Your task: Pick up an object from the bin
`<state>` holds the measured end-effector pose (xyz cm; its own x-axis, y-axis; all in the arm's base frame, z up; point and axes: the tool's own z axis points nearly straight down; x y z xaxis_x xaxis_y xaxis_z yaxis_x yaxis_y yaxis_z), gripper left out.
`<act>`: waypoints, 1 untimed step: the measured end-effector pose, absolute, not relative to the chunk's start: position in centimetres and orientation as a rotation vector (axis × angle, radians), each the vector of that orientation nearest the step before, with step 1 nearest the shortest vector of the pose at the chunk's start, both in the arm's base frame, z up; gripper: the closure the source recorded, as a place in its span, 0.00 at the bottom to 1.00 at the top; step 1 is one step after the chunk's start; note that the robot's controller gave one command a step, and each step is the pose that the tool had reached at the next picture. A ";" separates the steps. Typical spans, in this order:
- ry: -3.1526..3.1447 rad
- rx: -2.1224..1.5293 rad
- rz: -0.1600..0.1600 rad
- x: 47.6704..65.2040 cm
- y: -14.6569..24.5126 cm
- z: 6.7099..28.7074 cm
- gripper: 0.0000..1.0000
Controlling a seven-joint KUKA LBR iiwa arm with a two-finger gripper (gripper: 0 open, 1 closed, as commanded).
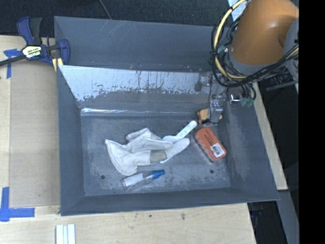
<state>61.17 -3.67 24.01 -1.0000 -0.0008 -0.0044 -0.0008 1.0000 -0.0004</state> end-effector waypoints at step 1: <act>3.137 -0.001 -0.001 61.2 -3.7 24.0 0.00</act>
Offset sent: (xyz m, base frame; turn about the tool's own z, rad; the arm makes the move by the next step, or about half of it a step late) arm -0.0025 0.0181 -0.0876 -0.0235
